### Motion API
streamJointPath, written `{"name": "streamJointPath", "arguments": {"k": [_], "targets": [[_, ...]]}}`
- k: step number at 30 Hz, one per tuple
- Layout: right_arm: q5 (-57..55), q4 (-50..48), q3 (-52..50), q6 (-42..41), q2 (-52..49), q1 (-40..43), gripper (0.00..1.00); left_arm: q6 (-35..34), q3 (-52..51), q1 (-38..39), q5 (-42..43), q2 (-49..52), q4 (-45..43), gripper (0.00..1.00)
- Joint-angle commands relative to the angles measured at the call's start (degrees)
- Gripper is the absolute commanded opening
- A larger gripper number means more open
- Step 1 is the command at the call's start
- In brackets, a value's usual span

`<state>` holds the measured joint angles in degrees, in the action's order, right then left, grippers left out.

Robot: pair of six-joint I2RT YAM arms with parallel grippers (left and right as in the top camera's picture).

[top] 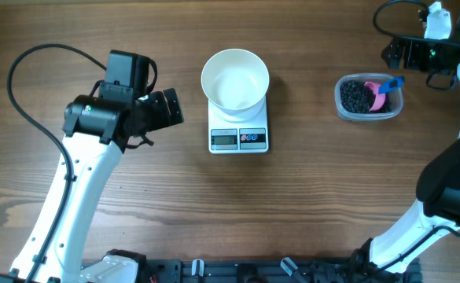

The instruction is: Scoop item into bowl and weigh 150g on scale

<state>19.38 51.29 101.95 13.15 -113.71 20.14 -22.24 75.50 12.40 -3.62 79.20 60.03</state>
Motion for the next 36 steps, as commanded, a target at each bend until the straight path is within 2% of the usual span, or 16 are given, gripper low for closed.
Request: {"name": "streamJointPath", "arguments": {"k": [1, 3, 5, 7, 9, 11, 16, 24, 25, 27, 28, 29, 31, 32, 36], "targets": [[-0.33, -0.31, 1.09, 0.20, -1.05, -0.26, 1.00, -0.55, 0.94, 0.00, -0.55, -0.66, 0.04, 1.00], [-0.31, -0.31, 1.09, 0.20, -1.05, -0.26, 1.00, -0.57, 0.94, 0.02, -0.55, -0.66, -0.24, 1.00], [-0.33, -0.31, 1.09, 0.20, -1.05, -0.26, 0.99, -0.68, 0.96, 0.00, -0.48, -0.66, -4.76, 1.00], [-0.31, -0.31, 1.09, 0.20, -1.05, -0.26, 1.00, -0.46, 0.96, 0.02, 2.38, -0.68, -7.89, 1.00], [-0.31, -0.31, 1.09, 0.17, -1.05, -0.26, 1.00, 2.93, 1.86, 0.00, 7.96, -0.61, -10.91, 1.00], [-0.31, -0.31, 1.09, 0.20, -1.05, -0.26, 1.00, 2.27, 6.16, 0.00, 8.07, 1.09, -8.55, 0.99], [-0.33, -0.31, 1.09, 0.17, -1.05, -0.24, 1.00, 2.38, 29.07, 1.36, 7.34, 15.45, 7.56, 0.99], [-0.31, -0.31, 1.09, 0.17, -1.05, -0.26, 1.00, 2.29, 31.01, 10.45, 5.92, 28.50, 7.96, 1.00], [-0.31, -0.31, 1.09, 0.17, -1.05, -0.26, 1.00, 2.29, 30.99, 11.78, 5.92, 29.66, 7.30, 0.96], [-0.31, -0.31, 1.09, 0.17, -1.05, -0.24, 1.00, 2.34, 30.99, 15.26, 5.90, 33.14, 4.13, 0.71], [-0.33, -0.31, 1.09, 0.20, -1.05, -0.26, 1.00, 2.56, 30.99, 16.28, 5.90, 34.12, 2.89, 0.53], [-0.31, -0.31, 1.09, 0.20, -1.05, -0.24, 1.00, 2.75, 30.99, 17.46, 4.39, 35.39, 1.11, 0.26], [-0.31, -0.31, 1.09, 0.20, -1.05, -0.26, 1.00, 2.73, 30.99, 18.51, 0.79, 36.89, -0.94, 0.06], [-0.31, -0.31, 1.09, 0.20, -1.05, -0.26, 1.00, 2.71, 30.99, 18.97, -1.33, 37.99, -2.32, 0.04], [-0.31, -0.31, 1.09, 0.20, -1.05, -0.26, 1.00, 2.25, 30.42, 19.04, -1.38, 41.81, -4.52, 0.04]]}}
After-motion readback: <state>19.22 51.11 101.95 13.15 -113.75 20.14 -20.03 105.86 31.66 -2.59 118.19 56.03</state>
